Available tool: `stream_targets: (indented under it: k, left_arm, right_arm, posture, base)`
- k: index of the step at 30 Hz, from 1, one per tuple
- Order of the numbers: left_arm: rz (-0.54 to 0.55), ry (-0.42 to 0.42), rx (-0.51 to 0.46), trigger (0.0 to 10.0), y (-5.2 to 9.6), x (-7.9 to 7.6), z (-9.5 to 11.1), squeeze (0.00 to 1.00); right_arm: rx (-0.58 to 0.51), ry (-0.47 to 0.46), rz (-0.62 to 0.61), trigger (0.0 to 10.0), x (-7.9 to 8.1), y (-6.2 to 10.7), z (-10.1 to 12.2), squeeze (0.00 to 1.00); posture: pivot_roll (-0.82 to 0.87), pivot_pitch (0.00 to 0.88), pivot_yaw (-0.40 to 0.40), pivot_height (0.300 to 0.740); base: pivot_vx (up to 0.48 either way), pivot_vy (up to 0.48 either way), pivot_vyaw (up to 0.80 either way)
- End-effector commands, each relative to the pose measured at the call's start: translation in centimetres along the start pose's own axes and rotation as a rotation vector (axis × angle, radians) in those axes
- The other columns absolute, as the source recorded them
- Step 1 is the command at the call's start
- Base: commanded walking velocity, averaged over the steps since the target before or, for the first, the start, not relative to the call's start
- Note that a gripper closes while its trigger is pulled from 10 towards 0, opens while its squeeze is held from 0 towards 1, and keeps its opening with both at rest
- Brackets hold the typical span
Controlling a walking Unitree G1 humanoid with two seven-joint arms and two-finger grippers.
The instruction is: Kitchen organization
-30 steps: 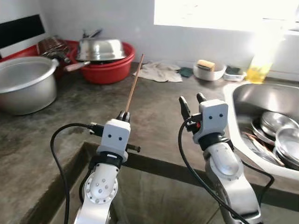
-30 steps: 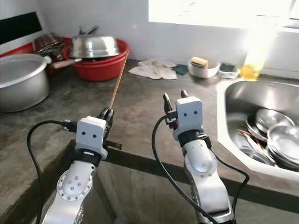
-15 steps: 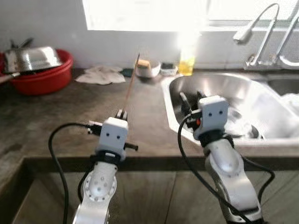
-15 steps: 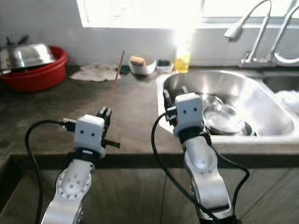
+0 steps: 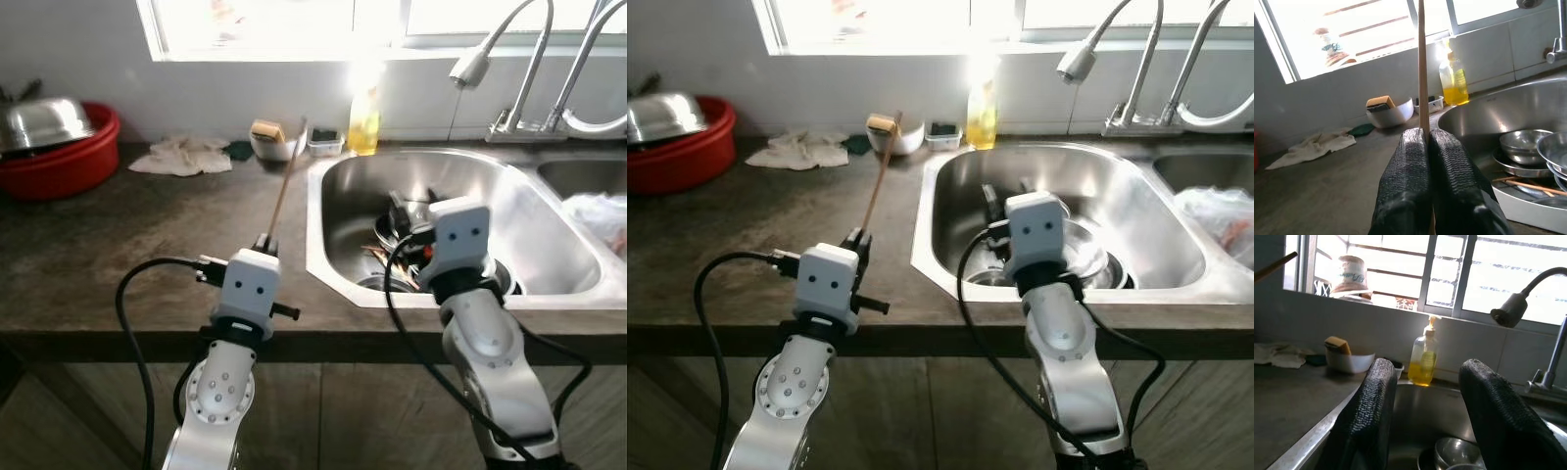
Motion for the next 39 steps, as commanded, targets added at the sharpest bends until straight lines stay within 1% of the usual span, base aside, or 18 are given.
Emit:
stream_targets:
  k: [1, 7, 14, 17, 19, 21, 24, 27, 29, 30, 31, 32, 33, 34, 35, 39]
  left_arm:
    - [0.008, -0.013, 0.021, 10.0, 0.0, 0.3, -0.5, 0.00]
    - [0.007, -0.009, 0.022, 10.0, -0.1, 0.2, -0.5, 0.00]
    - [0.005, -0.006, 0.022, 10.0, -0.3, 0.2, -0.6, 0.00]
    - [0.025, 0.001, 0.032, 10.0, -0.4, 0.5, -0.7, 0.00]
    - [0.036, 0.022, 0.040, 10.0, -0.5, 0.6, -0.8, 0.00]
    - [0.039, 0.021, 0.043, 10.0, -0.5, 0.6, -0.9, 0.00]
    - [0.031, 0.064, 0.079, 10.0, -0.9, 0.6, -1.4, 0.00]
    - [0.010, 0.059, 0.077, 10.0, -1.3, 0.5, -1.5, 0.00]
    - [-0.015, 0.066, 0.094, 10.0, -1.8, 0.3, -1.9, 0.00]
    - [-0.047, 0.075, 0.117, 10.0, -2.4, 0.1, -2.4, 0.00]
    - [-0.056, 0.078, 0.122, 10.0, -2.5, 0.0, -2.5, 0.00]
    - [-0.059, 0.077, 0.126, 10.0, -2.9, 0.1, -2.6, 0.00]
    - [-0.059, 0.077, 0.126, 10.0, -2.9, 0.1, -2.6, 0.00]
    - [-0.096, 0.034, 0.137, 10.0, -4.0, -0.1, -3.2, 0.00]
    - [-0.119, 0.011, 0.142, 10.0, -4.6, -0.1, -3.4, 0.00]
    - [-0.178, 0.037, 0.176, 10.0, -6.6, -0.1, -4.3, 0.00]
  right_arm:
    - [-0.019, -0.011, 0.022, 10.0, 0.6, -0.2, 0.6, 0.00]
    - [-0.022, -0.012, 0.023, 10.0, 0.6, -0.2, 0.6, 0.00]
    - [-0.025, -0.013, 0.023, 10.0, 0.7, -0.2, 0.7, 0.00]
    - [-0.027, -0.014, 0.024, 10.0, 0.7, -0.2, 0.8, 0.00]
    - [-0.027, -0.014, 0.026, 10.0, 0.7, -0.2, 0.8, 0.00]
    - [-0.028, -0.014, 0.027, 10.0, 0.7, -0.2, 0.9, 0.00]
    - [-0.030, -0.016, 0.030, 10.0, 0.8, -0.2, 1.0, 0.00]
    - [-0.031, -0.016, 0.032, 10.0, 0.8, -0.2, 1.0, 0.00]
    - [-0.033, -0.017, 0.032, 10.0, 0.9, -0.2, 1.1, 0.00]
    - [-0.034, -0.017, 0.033, 10.0, 0.9, -0.3, 1.1, 0.00]
    - [-0.035, -0.017, 0.033, 10.0, 0.9, -0.3, 1.2, 0.00]
    - [-0.036, -0.018, 0.033, 10.0, 0.9, -0.3, 1.2, 0.00]
    - [-0.036, -0.018, 0.033, 10.0, 0.9, -0.3, 1.2, 0.00]
    - [-0.038, -0.020, 0.035, 10.0, 1.0, -0.4, 1.3, 0.00]
    - [-0.039, -0.020, 0.035, 10.0, 1.0, -0.4, 1.4, 0.00]
    - [-0.042, -0.024, 0.032, 10.0, 1.0, -0.3, 1.6, 0.00]
  posture:
    - [0.08, 0.040, -0.007, 0.740]
    - [0.08, 0.037, -0.008, 0.740]
    - [0.07, 0.035, -0.005, 0.740]
    - [0.07, 0.033, -0.004, 0.740]
    - [0.07, 0.032, -0.005, 0.740]
    - [0.07, 0.032, -0.005, 0.740]
    - [0.08, 0.035, -0.001, 0.740]
    - [0.07, 0.036, 0.001, 0.740]
    - [0.07, 0.038, 0.000, 0.740]
    - [0.07, 0.038, 0.000, 0.740]
    - [0.07, 0.039, 0.004, 0.740]
    - [0.07, 0.040, 0.004, 0.740]
    - [0.07, 0.040, 0.004, 0.740]
    - [0.08, 0.048, 0.009, 0.740]
    - [0.08, 0.051, 0.011, 0.740]
    - [0.07, 0.070, 0.025, 0.740]
  base:
    - [0.000, -0.446, 0.00]
    - [0.000, -0.433, 0.00]
    - [0.332, -0.341, 0.00]
    - [0.370, -0.301, 0.00]
    - [0.000, 0.000, 0.00]
    - [0.000, 0.000, 0.00]
    - [0.000, 0.000, 0.00]
    - [0.000, 0.000, 0.00]
    - [0.000, 0.000, 0.00]
    - [0.000, 0.000, 0.00]
    - [0.000, 0.000, 0.00]
    - [0.000, 0.000, 0.00]
    - [0.000, 0.000, 0.00]
    - [0.000, 0.000, 0.00]
    - [0.000, 0.000, 0.00]
    - [0.000, 0.000, 0.00]
Point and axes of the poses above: a point about 5 cm out from each wrist's last joint towards the gripper, its own y axis pointing back from the gripper into the wrist, its own z axis along the axis of the wrist's last joint, x = y × z, the point moved 3 cm from there along -y, pointing out of the wrist towards the gripper, and after that the axes turned 10 degrees about -y, right-handed, at the moved point
